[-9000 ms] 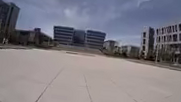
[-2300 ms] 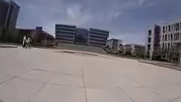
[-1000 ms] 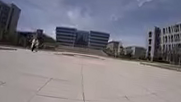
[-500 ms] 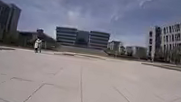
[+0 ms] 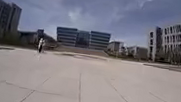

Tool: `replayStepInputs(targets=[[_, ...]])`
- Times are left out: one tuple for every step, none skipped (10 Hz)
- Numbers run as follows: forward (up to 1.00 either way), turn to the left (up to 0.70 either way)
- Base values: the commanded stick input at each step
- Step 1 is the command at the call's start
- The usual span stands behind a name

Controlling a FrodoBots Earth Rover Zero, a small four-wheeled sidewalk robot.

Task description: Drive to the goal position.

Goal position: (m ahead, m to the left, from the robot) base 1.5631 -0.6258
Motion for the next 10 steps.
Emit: replayStepInputs(targets=[[0.7,0.0],[0.7,0.0],[0.7,0.0],[0.7,0.03],[0.7,0.21],[0.7,0.3],[0.7,0.28],[0.7,0.14],[0.7,0.0],[0.7,0.0]])
